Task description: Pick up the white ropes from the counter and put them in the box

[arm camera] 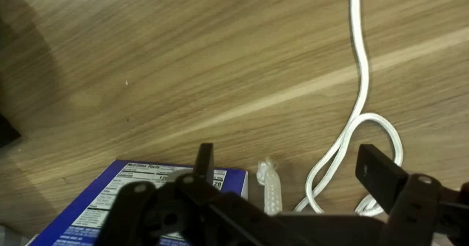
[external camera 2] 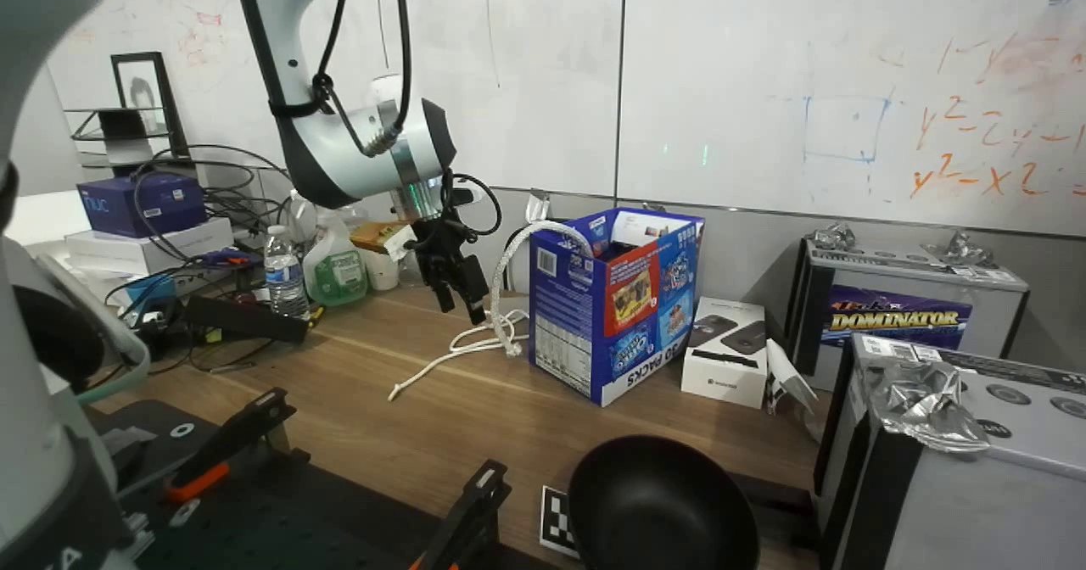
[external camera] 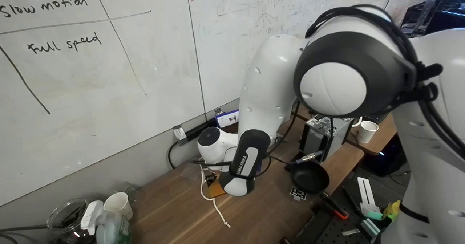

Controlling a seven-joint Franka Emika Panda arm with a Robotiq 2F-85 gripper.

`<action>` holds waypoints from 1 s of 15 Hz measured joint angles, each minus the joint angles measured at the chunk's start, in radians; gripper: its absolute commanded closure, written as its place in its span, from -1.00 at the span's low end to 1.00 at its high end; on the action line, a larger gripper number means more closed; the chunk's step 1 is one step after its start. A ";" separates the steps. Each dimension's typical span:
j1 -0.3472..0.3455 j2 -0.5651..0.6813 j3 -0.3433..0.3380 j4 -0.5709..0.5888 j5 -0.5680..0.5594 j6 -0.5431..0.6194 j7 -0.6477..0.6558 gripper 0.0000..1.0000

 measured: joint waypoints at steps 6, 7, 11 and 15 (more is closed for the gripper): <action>0.147 0.083 -0.171 0.063 -0.008 0.062 0.102 -1.00; 0.166 0.093 -0.191 0.067 -0.008 0.069 0.113 -1.00; 0.220 0.128 -0.250 0.076 -0.005 0.095 0.140 -1.00; 0.248 0.148 -0.285 0.080 0.011 0.110 0.145 -1.00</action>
